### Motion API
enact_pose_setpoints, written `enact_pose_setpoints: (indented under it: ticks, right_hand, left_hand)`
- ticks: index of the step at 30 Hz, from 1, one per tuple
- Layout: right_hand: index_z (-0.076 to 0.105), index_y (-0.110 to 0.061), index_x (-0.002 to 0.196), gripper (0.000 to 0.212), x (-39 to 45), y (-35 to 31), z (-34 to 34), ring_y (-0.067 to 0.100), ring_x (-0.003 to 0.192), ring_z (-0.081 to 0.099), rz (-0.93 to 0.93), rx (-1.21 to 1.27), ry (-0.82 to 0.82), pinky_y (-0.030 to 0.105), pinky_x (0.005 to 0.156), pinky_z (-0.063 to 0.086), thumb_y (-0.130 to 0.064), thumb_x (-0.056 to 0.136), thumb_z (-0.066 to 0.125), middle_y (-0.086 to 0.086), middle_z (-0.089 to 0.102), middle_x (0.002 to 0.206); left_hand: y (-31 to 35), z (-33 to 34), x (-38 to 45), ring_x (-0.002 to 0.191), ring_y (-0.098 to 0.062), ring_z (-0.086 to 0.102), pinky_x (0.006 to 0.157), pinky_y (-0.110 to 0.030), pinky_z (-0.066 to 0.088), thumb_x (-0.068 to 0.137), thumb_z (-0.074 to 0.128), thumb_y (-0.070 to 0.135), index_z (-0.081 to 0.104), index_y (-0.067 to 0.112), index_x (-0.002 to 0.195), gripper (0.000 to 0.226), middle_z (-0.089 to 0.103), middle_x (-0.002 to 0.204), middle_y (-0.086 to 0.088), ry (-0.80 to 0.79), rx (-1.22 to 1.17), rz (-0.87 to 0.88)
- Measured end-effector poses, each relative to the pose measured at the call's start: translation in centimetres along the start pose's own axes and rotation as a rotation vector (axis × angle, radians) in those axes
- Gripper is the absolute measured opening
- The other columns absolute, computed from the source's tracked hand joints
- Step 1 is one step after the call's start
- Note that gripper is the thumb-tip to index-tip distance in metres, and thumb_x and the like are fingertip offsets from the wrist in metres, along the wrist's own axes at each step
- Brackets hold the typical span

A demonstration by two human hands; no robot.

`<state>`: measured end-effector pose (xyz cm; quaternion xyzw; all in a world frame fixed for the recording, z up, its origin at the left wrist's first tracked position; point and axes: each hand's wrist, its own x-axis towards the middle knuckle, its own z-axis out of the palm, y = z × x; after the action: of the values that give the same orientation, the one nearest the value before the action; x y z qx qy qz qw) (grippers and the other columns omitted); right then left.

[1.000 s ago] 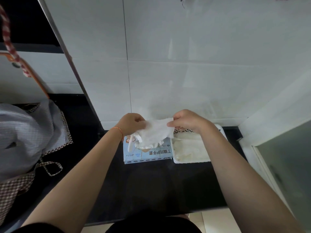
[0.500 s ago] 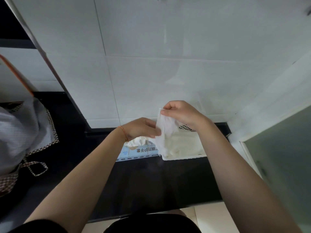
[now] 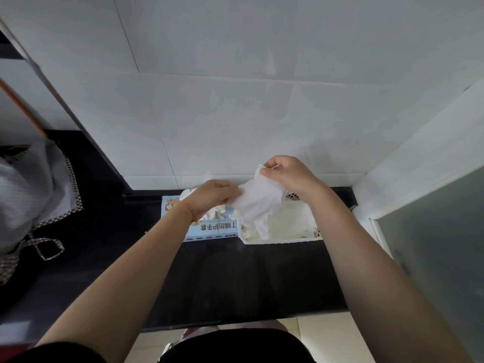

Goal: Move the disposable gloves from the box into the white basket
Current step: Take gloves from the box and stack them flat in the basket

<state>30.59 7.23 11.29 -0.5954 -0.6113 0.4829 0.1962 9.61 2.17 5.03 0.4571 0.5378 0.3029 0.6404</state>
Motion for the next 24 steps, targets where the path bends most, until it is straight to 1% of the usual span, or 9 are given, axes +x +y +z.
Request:
enact_pose_setpoints:
  ticks: [5, 8, 10, 11, 13, 15, 17, 20, 24]
  right_hand:
    - [0.067, -0.015, 0.091, 0.006, 0.1, 0.8, -0.1, 0.017, 0.074, 0.064, 0.158, 0.313, -0.119, 0.026, 0.061, 0.050, -0.021, 0.092, 0.067, 0.003, 0.068, 0.088]
    - [0.066, -0.014, 0.094, 0.006, -0.2, 2.1, -0.4, 0.019, 0.080, 0.066, 0.288, 0.399, -0.242, 0.030, 0.069, 0.053, -0.020, 0.094, 0.064, 0.004, 0.070, 0.087]
    - [0.065, -0.009, 0.101, 0.010, -0.5, 3.2, -0.6, 0.018, 0.082, 0.066, 0.354, 0.504, -0.308, 0.032, 0.073, 0.056, -0.015, 0.097, 0.059, 0.006, 0.070, 0.089]
    - [0.064, -0.006, 0.103, 0.010, -0.7, 3.8, -0.7, 0.017, 0.081, 0.067, 0.396, 0.585, -0.314, 0.032, 0.071, 0.058, -0.012, 0.097, 0.058, 0.006, 0.070, 0.089]
    - [0.061, -0.005, 0.110, 0.015, -0.9, 5.7, -1.0, 0.018, 0.081, 0.070, 0.468, 0.683, -0.266, 0.034, 0.067, 0.059, -0.006, 0.096, 0.058, 0.009, 0.071, 0.094]
    - [0.056, -0.008, 0.114, 0.022, -0.8, 8.1, -1.3, 0.024, 0.090, 0.069, 0.495, 0.620, -0.203, 0.038, 0.065, 0.059, 0.000, 0.094, 0.058, 0.015, 0.066, 0.110]
    - [0.050, -0.012, 0.114, 0.029, -0.8, 10.3, -1.5, 0.029, 0.095, 0.065, 0.485, 0.474, -0.152, 0.040, 0.061, 0.059, 0.005, 0.092, 0.057, 0.018, 0.056, 0.119]
    - [0.045, -0.014, 0.115, 0.032, -0.9, 12.3, -2.1, 0.022, 0.083, 0.061, 0.400, 0.213, -0.078, 0.030, 0.052, 0.055, 0.006, 0.091, 0.054, 0.009, 0.049, 0.110]
    - [0.050, -0.018, 0.099, 0.018, 0.2, 14.7, -3.1, 0.020, 0.069, 0.053, 0.241, -0.051, 0.009, 0.029, 0.059, 0.045, -0.001, 0.092, 0.048, 0.008, 0.058, 0.090]
  left_hand:
    - [1.5, -2.0, -0.6, 0.093, -0.021, 0.064, 0.096, -0.031, 0.049, 0.078, 0.075, 0.034, 0.068, -0.008, 0.097, 0.046, 0.066, 0.095, -0.012, -0.229, 0.171, -0.077]
    - [3.0, -2.8, -0.5, 0.078, -0.018, 0.065, 0.080, -0.027, 0.053, 0.088, 0.069, 0.023, 0.068, 0.000, 0.088, 0.022, 0.067, 0.083, -0.007, -0.244, 0.074, -0.096]
    - [3.5, -2.6, 0.1, 0.077, -0.020, 0.065, 0.076, -0.028, 0.051, 0.093, 0.062, 0.021, 0.067, 0.003, 0.089, 0.019, 0.069, 0.085, -0.007, -0.268, 0.005, -0.138]
    - [3.5, -2.2, 0.8, 0.083, -0.021, 0.067, 0.079, -0.030, 0.051, 0.093, 0.061, 0.024, 0.069, 0.005, 0.092, 0.020, 0.071, 0.091, -0.007, -0.268, 0.034, -0.172]
    - [2.8, -1.0, 2.7, 0.096, -0.018, 0.066, 0.088, -0.032, 0.048, 0.094, 0.059, 0.035, 0.073, 0.016, 0.098, 0.024, 0.072, 0.102, 0.000, -0.218, 0.356, -0.210]
    - [1.8, 0.8, 4.8, 0.100, -0.017, 0.061, 0.094, -0.036, 0.045, 0.093, 0.058, 0.040, 0.072, 0.017, 0.100, 0.028, 0.068, 0.103, 0.000, -0.170, 0.738, -0.219]
    - [1.0, 3.0, 6.6, 0.091, -0.019, 0.052, 0.092, -0.037, 0.041, 0.096, 0.056, 0.033, 0.067, 0.005, 0.099, 0.030, 0.060, 0.095, -0.009, -0.194, 0.941, -0.177]
    - [0.0, 5.6, 8.5, 0.082, -0.022, 0.046, 0.077, -0.032, 0.040, 0.098, 0.048, 0.024, 0.053, 0.011, 0.078, 0.025, 0.050, 0.082, -0.006, -0.171, 1.141, -0.097]
    - [-1.4, 7.6, 10.9, 0.095, -0.025, 0.057, 0.087, -0.038, 0.049, 0.096, 0.046, 0.029, 0.063, 0.018, 0.091, 0.020, 0.062, 0.099, -0.002, -0.043, 1.235, -0.041]
